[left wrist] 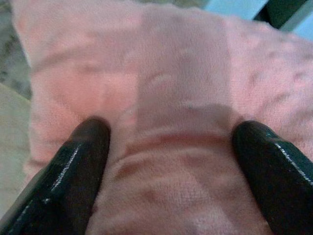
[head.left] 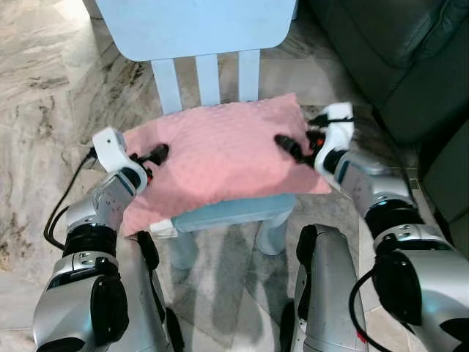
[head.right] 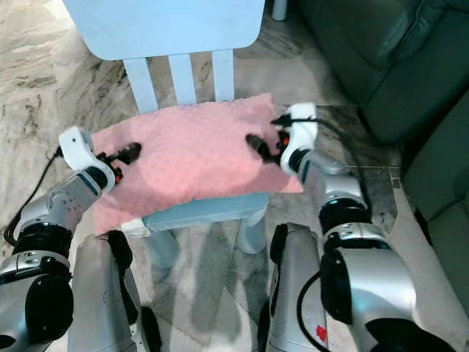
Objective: Move the pillow to the sofa
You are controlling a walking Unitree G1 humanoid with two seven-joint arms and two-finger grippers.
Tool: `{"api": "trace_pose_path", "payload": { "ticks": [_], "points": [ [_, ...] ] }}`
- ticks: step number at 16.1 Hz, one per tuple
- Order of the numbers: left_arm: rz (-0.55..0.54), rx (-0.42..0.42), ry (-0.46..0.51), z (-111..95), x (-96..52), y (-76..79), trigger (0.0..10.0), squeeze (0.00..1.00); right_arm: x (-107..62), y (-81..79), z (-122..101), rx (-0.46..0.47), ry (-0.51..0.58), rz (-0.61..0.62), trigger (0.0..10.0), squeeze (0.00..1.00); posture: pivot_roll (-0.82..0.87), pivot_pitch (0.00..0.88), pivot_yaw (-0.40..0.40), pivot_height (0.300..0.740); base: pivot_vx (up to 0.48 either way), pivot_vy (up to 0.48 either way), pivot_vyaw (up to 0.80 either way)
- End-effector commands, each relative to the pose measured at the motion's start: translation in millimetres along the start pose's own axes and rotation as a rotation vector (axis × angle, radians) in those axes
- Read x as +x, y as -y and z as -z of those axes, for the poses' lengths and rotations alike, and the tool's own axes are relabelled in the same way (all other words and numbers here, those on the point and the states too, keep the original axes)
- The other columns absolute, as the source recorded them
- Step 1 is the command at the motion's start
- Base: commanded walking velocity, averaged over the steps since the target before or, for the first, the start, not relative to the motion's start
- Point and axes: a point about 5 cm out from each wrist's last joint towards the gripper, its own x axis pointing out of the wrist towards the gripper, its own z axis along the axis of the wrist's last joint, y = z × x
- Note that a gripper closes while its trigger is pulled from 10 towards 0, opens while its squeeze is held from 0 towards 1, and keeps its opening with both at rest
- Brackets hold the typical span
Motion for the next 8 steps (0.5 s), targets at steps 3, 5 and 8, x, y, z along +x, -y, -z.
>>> {"api": "trace_pose_path", "payload": {
  "ticks": [3, 5, 8],
  "points": [
    [0.080, 0.024, -0.159, 32, 0.3, 9.8, 10.0, 0.00, 7.5, -15.9, 25, 0.042, -0.124, -0.034, 10.0, 0.00, 0.05, 0.239, 0.014, 0.373, 0.000, 0.000, 0.00],
    [0.162, -0.008, -0.163, 39, -1.0, 22.0, 1.1, 0.00, 10.4, -27.9, 38, 0.011, -0.169, -0.086, 1.8, 0.00, 0.05, 0.242, 0.013, 0.373, 0.000, 0.000, 0.00],
    [0.190, -0.018, -0.180, 46, -4.2, 23.4, 0.0, 0.00, 10.4, -32.8, 46, 0.018, -0.184, -0.111, 0.0, 0.00, 0.05, 0.242, 0.010, 0.373, 0.000, 0.000, 0.00]
  ]
}}
